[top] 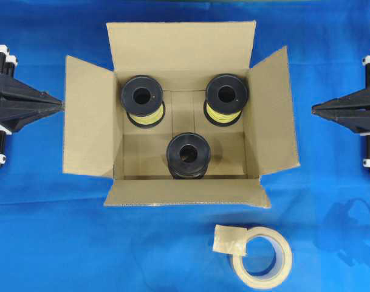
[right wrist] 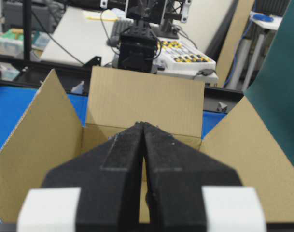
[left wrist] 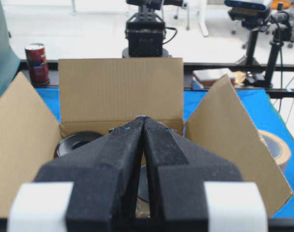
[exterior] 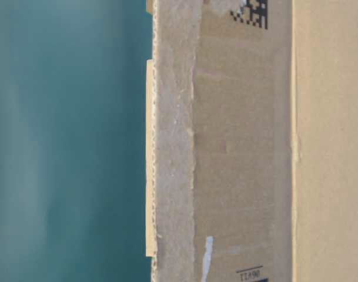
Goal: Close the cardboard box.
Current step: 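Move both grippers inward toward the left and right side flaps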
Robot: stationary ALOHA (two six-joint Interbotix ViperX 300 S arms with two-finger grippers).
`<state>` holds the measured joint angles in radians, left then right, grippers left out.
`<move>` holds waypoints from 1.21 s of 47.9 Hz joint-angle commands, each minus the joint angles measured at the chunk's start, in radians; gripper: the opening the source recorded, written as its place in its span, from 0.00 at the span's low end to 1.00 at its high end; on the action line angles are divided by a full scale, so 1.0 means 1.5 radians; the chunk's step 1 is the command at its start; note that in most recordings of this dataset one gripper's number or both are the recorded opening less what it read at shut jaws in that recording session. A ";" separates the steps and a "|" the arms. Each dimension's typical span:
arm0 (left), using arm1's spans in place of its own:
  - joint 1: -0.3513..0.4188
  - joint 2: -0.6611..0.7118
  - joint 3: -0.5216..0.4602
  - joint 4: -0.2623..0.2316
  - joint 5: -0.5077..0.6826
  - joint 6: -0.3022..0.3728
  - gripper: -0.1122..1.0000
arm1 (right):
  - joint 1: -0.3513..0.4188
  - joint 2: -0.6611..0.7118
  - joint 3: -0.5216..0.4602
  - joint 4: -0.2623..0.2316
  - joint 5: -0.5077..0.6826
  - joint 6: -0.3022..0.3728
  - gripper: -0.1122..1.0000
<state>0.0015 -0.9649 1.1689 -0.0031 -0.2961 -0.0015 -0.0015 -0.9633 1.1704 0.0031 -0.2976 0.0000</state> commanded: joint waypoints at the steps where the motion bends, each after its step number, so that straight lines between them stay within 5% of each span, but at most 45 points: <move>1: -0.002 -0.011 -0.003 -0.016 0.031 0.007 0.10 | 0.000 0.000 -0.010 -0.001 0.002 0.006 0.10; 25: -0.002 -0.086 0.042 -0.018 0.224 0.000 0.10 | -0.026 -0.067 0.009 0.026 0.188 0.009 0.10; 58: -0.001 0.005 0.094 -0.022 0.251 -0.031 0.10 | -0.034 0.048 0.080 0.061 0.179 0.010 0.10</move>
<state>0.0000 -0.9817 1.3177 -0.0337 0.1012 -0.0460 -0.0491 -0.9158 1.2962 0.0905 -0.0077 0.0138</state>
